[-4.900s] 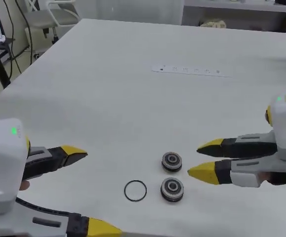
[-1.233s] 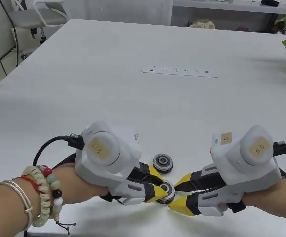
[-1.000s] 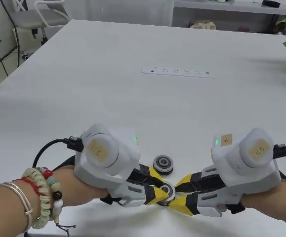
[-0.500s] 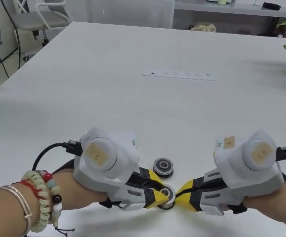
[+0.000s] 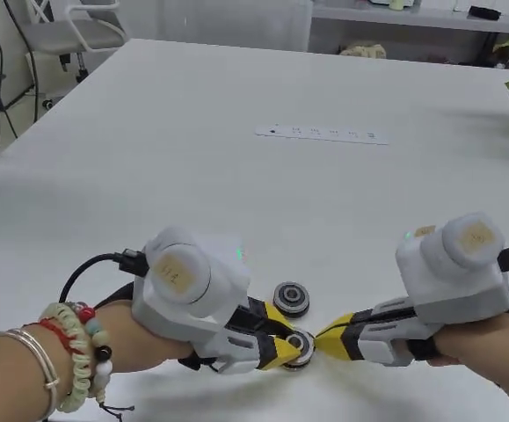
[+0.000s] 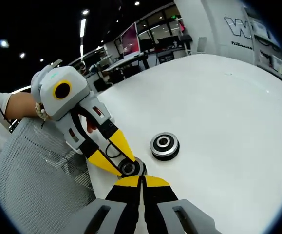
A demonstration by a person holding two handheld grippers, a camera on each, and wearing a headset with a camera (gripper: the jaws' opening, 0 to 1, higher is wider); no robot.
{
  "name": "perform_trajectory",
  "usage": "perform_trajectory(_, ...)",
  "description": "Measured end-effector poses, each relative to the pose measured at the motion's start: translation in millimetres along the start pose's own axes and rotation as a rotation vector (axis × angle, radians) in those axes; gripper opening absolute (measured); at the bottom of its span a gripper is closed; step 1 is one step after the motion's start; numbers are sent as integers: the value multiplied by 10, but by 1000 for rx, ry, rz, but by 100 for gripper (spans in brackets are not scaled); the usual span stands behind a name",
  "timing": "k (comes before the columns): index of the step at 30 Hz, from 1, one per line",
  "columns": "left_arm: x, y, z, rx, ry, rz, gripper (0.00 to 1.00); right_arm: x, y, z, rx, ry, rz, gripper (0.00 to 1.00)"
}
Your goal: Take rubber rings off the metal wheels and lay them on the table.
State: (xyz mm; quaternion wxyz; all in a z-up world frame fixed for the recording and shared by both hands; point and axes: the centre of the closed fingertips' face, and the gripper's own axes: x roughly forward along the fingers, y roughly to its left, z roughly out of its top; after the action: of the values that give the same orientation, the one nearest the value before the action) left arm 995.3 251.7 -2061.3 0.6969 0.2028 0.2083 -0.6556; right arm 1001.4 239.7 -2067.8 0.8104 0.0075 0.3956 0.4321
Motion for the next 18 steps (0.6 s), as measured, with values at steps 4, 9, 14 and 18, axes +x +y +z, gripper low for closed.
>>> perform_trajectory(4,3,0,1,3,2,-1,8,18,58,-5,4,2,22,0)
perform_trajectory(9,10,1,1,6,3,-3,8,10,53,-9,9,8,18,0)
perform_trajectory(14,12,3,0,7,4,-3,8,6,73,7,3,8,18,0)
perform_trajectory(18,13,4,0,8,3,-4,8,3,81,17,7,5,25,0)
